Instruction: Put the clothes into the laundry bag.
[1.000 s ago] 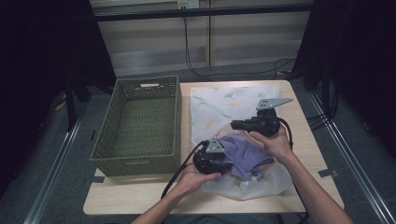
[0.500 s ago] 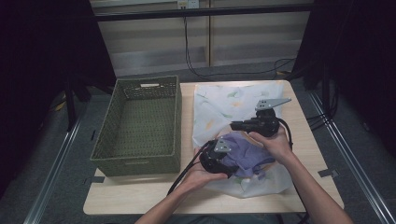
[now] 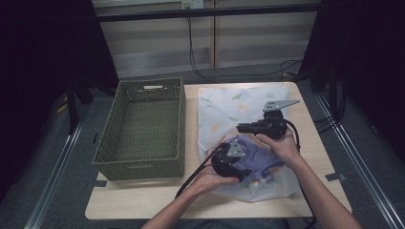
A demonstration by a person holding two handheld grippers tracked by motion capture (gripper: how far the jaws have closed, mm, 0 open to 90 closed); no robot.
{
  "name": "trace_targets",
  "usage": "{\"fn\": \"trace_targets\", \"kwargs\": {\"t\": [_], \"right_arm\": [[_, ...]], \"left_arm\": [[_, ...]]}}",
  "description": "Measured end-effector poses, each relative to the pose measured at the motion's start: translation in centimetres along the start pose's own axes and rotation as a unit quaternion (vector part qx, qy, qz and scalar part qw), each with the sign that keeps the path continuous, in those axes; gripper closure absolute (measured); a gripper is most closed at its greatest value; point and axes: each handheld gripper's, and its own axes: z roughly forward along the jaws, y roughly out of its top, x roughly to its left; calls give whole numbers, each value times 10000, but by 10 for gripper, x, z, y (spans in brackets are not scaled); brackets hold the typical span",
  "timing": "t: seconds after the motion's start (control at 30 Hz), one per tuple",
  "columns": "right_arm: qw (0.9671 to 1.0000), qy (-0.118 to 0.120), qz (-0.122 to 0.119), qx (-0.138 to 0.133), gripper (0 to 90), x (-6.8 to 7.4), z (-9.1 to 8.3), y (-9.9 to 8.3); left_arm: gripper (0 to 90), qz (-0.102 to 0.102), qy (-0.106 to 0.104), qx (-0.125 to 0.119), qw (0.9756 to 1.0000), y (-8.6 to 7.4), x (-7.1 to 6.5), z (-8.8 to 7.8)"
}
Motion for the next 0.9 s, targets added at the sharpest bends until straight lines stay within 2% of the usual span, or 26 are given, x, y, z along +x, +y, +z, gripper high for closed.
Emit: {"fn": "trace_targets", "kwargs": {"t": [0.07,0.1,0.13,0.2,0.23,0.27,0.33,0.37,0.4,0.47,0.5,0.6,0.73,0.77,0.83,0.9], "right_arm": [[10000,6,10,21,896,0,0,0],[10000,0,10,23,896,0,0,-1],[10000,0,10,27,896,0,0,-1],[10000,1,9,25,896,0,0,-1],[10000,-5,5,22,896,0,0,0],[10000,-6,3,27,896,0,0,0],[10000,-13,17,50,896,0,-1,0],[10000,-14,16,66,896,-1,0,0],[10000,-30,10,69,896,-1,-1,0],[10000,-38,22,71,896,-1,-1,0],[10000,-37,25,70,897,-1,-1,0],[10000,-36,3,68,897,0,-1,1],[10000,32,33,32,897,0,-2,2],[10000,28,32,33,897,0,-2,2],[10000,23,28,31,897,0,-2,2],[10000,25,31,33,897,0,-3,2]], "left_arm": [[230,57,-7,159,9999,-2,1,3],[227,24,73,196,9998,-3,0,6],[227,79,140,259,9995,-4,0,8],[281,21,169,280,9995,-5,-1,10],[328,-10,176,303,9994,-5,-2,11],[379,50,275,339,9990,-5,-1,11],[549,37,332,354,9988,-5,4,9],[631,4,272,344,9990,-5,6,8],[663,-68,268,291,9992,-6,6,8],[760,61,282,369,9989,-4,5,6],[785,29,332,333,9989,-3,3,7],[810,28,329,295,9990,1,3,5],[814,-131,391,148,9990,6,10,3],[814,-105,415,237,9988,9,11,2],[816,-173,444,211,9986,13,13,2],[818,-264,430,92,9987,17,15,1]]}}
